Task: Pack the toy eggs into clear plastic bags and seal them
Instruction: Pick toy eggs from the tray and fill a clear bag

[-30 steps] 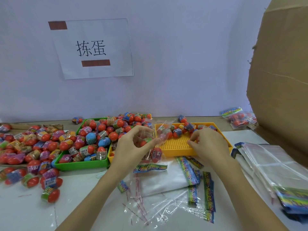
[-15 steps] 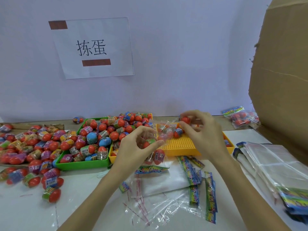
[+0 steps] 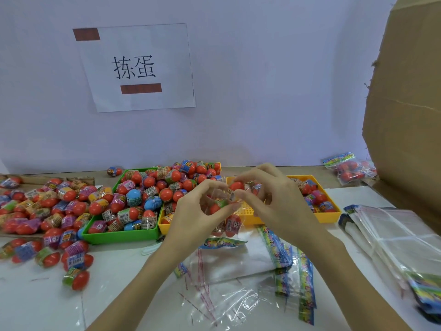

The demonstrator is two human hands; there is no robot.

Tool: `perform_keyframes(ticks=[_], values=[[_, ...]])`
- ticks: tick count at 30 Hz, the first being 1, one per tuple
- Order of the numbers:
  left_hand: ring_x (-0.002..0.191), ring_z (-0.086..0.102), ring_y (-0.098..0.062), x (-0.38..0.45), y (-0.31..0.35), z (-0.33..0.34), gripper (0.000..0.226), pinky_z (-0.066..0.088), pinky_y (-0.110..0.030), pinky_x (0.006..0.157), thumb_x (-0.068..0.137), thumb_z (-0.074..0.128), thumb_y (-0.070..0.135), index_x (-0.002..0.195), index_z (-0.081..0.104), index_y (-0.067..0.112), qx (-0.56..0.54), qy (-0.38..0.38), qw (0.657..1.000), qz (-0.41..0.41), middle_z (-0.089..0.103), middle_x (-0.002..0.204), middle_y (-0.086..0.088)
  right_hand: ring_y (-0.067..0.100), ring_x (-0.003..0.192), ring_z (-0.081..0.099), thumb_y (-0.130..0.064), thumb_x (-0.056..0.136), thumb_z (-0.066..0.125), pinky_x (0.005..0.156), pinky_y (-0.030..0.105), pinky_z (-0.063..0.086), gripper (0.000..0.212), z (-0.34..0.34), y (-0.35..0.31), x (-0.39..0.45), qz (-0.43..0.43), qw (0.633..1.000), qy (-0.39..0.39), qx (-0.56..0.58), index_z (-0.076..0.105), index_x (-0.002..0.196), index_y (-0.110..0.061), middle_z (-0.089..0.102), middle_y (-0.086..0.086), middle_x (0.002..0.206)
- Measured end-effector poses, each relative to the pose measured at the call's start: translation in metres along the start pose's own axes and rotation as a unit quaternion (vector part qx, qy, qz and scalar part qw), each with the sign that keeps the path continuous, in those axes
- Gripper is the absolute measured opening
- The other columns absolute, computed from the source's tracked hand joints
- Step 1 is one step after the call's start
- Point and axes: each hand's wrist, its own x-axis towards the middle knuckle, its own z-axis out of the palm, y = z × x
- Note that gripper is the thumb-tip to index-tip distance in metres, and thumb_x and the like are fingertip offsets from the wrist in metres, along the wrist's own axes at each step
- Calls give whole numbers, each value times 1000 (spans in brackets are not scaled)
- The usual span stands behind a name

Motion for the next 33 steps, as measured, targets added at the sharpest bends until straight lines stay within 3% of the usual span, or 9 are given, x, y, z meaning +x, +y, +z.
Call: perform_keyframes(ticks=[5,8,14,17,22,25,27,29,33], values=[[89,71,-14,-1,1,0,36,59,-28,79,86,81,53,117,69,39,2,-12,1000,-5,74,102,17,6,64,59,-55,100,57,68,12,41,36,-2,-1,-2,-25,997,-47,-54,64,130,-37,61,-21,99],[92,74,-15,0,3,-1,36,63,-38,83,86,81,50,118,70,36,-18,-22,999,-23,76,104,15,2,71,59,-65,93,58,70,15,44,33,-3,2,-3,-16,994,-74,-75,63,116,-42,60,-19,103],[87,75,-19,-2,6,1,31,63,-44,80,88,81,45,114,73,31,-40,-23,998,-42,78,101,10,7,72,56,-61,97,51,67,13,39,42,4,1,-2,5,996,-84,-30,77,101,-28,61,-14,100],[86,76,-17,-2,7,2,30,65,-42,80,88,82,43,113,74,29,-53,-21,997,-50,79,99,9,5,69,60,-43,104,58,62,15,41,26,4,0,-2,8,996,-92,4,79,101,-27,69,-12,96],[91,76,-15,-1,9,0,23,59,-19,71,81,86,43,102,78,35,-136,16,985,-105,79,101,7,14,49,59,-25,104,65,52,13,39,12,-3,-5,-2,0,997,60,45,74,111,-21,66,-33,78],[99,76,-15,2,10,-2,32,60,-19,77,80,89,36,109,79,26,-215,42,963,-157,80,106,3,16,55,65,-28,101,68,54,24,50,14,-4,-5,0,39,986,149,65,67,113,-22,69,-16,92],[104,77,-17,3,10,-1,44,63,-30,83,74,90,36,114,77,20,-267,50,943,-190,81,109,0,16,63,68,-41,96,73,57,29,55,21,-5,-4,1,128,980,110,107,69,109,-25,71,-11,91],[104,77,-20,2,10,-1,50,64,-38,85,72,91,35,116,76,17,-299,53,931,-205,80,111,-5,13,70,72,-52,90,75,58,23,52,26,-2,-2,1,190,968,18,166,75,101,-28,75,-10,88],[101,77,-16,1,11,1,51,59,-23,77,70,92,40,115,76,21,-279,48,939,-197,80,109,-2,5,80,72,-42,91,79,65,15,52,18,7,-3,-2,197,952,-10,233,81,96,-25,78,-8,86]])
